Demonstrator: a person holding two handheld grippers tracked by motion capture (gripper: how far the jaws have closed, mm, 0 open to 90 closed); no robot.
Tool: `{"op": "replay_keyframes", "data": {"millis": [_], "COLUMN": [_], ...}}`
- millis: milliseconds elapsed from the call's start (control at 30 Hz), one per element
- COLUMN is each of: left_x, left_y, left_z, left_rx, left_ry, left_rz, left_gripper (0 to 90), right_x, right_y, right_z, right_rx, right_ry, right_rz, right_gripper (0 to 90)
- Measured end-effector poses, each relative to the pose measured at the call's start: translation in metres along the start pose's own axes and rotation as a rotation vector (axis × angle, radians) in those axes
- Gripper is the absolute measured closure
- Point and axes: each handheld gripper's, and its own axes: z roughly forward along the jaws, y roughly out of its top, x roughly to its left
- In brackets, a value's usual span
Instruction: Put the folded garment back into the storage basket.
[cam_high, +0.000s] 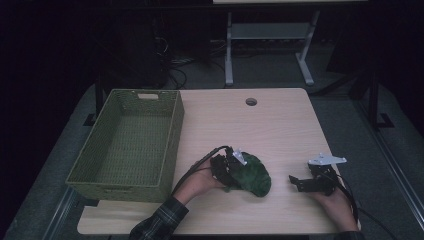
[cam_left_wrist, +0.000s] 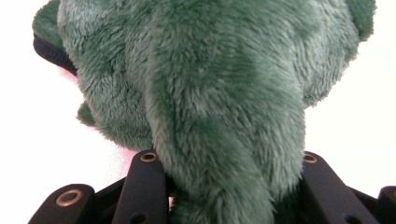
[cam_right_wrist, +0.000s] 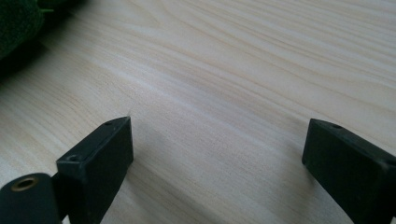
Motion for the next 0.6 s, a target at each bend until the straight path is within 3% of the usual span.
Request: {"op": "replay_keyframes", "data": {"millis": [600], "left_x": [-0.005], "left_y": [0.008], "left_z": [-0.038], "left_rx": [-0.065], "left_ry": [0.000], "left_rz": [-0.045], "left_gripper": [62.4], "right_x": [0.000], "right_y": [0.000], "right_z": [0.000], "right_rx": [0.000], "right_ry": [0.000], "right_rz": [0.001], "right_gripper": [8.3]}}
